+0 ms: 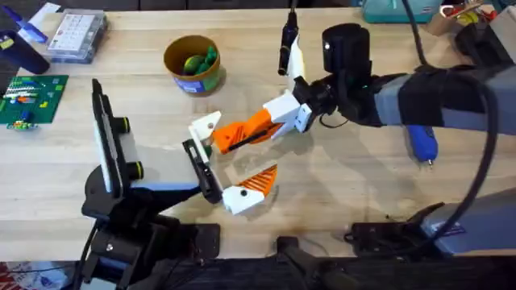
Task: Pick up the gripper from the table and insert it into the empty holder that is missing its gripper. Then pick up a screw, insert it into the mounting hole, and use the screwdriver to tighten it. Finally, clean up the table by picking up the vegetable and placing it into the bucket.
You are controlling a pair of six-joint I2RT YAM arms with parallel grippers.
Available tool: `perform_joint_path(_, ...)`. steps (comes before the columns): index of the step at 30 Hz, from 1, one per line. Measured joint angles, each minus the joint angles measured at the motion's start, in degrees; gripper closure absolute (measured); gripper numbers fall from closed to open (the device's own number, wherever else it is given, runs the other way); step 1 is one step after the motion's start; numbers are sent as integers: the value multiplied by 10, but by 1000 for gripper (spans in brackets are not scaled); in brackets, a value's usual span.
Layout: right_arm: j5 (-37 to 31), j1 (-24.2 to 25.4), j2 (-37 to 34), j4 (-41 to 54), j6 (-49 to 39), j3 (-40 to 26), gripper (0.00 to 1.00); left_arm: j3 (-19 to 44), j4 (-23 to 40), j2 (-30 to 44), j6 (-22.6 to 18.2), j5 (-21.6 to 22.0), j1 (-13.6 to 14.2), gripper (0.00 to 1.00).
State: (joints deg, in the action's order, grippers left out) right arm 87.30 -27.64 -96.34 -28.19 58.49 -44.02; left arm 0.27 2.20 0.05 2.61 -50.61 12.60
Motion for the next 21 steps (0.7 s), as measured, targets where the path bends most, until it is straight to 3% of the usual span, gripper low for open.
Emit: perform_joint_path(21, -7, -18, -53, 4, 12, -59, 982, 0, -3, 0, 0, 13, 0, 8)
